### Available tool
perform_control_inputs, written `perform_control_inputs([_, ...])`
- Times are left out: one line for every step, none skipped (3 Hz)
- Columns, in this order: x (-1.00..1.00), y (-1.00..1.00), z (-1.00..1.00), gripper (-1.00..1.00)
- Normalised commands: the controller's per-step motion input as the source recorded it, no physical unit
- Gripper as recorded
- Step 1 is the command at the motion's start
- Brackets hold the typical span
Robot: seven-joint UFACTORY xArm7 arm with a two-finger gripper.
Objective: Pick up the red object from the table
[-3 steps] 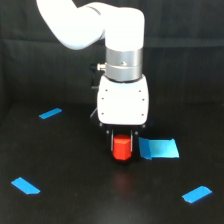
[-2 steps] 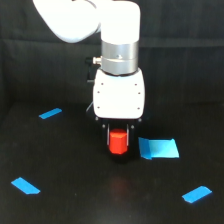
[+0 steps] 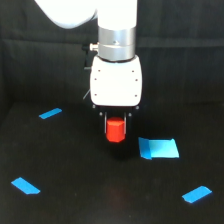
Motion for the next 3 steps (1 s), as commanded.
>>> perform_control_inputs([0.05,-0.03,1.00,-0.98])
perform_control_inputs([0.10,0.09,0.85,-0.98])
perform_control_inputs([-0.01,0.11,0.66,-0.95])
